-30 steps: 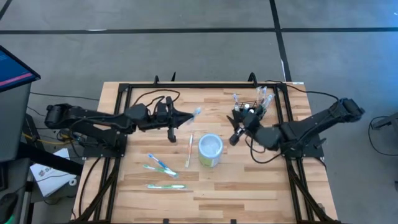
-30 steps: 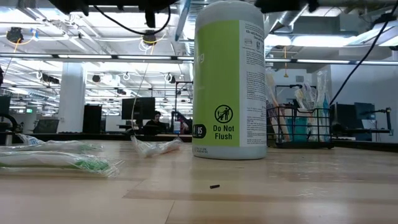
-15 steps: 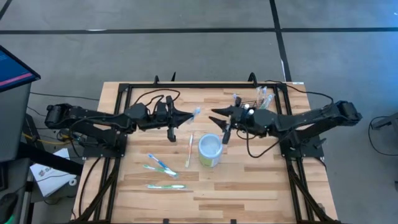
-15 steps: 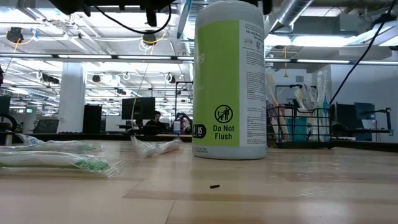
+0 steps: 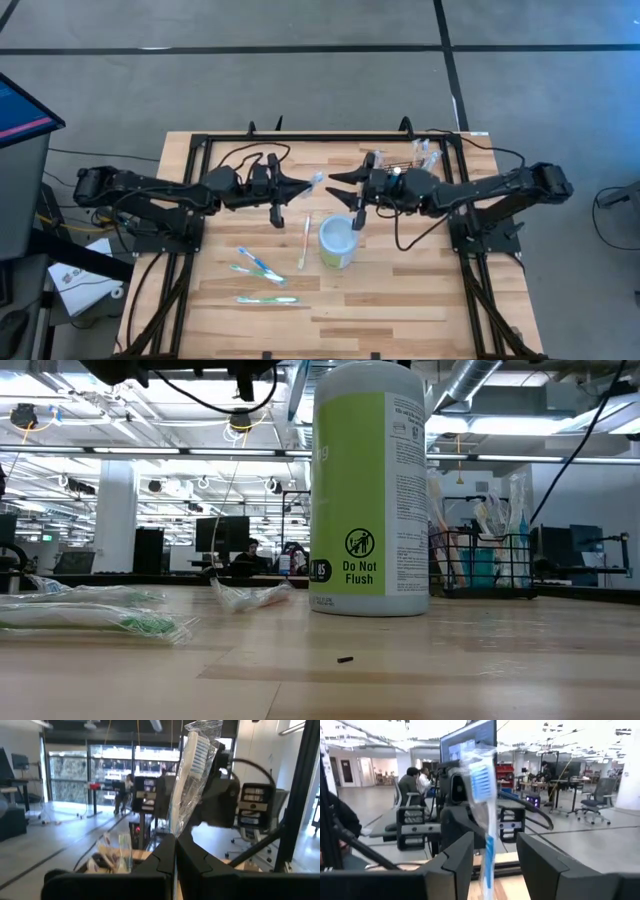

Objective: Pick & Place toothbrushing station
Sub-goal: Put the blue toothbrush into the wire organizer

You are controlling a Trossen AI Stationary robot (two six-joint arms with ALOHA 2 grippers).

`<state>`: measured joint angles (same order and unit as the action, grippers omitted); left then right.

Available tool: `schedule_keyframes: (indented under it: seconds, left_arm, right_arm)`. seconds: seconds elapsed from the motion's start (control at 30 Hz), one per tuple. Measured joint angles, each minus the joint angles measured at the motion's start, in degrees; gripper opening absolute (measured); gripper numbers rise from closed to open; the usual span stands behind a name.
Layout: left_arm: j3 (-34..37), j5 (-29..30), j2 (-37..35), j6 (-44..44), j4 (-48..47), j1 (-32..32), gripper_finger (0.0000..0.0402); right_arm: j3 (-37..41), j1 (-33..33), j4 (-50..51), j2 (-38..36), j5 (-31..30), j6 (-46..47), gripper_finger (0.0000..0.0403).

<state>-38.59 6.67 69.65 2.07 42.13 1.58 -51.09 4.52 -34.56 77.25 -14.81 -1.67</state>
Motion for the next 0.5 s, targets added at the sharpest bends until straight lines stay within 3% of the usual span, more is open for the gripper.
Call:
schedule_keyframes:
  seconds: [0.27, 0.5]
  left_arm:
    - [0.0, -2.2, 5.3, -0.6, 7.0, 0.2, 0.0000]
    - [-4.4, -5.6, 10.3, -0.3, 7.8, 1.7, 0.0000]
  right_arm:
    - [0.0, -1.0, -0.8, 0.0, 2.6, 0.2, 0.0144]
    - [0.0, -1.0, -0.5, 0.0, 2.8, -0.5, 0.0143]
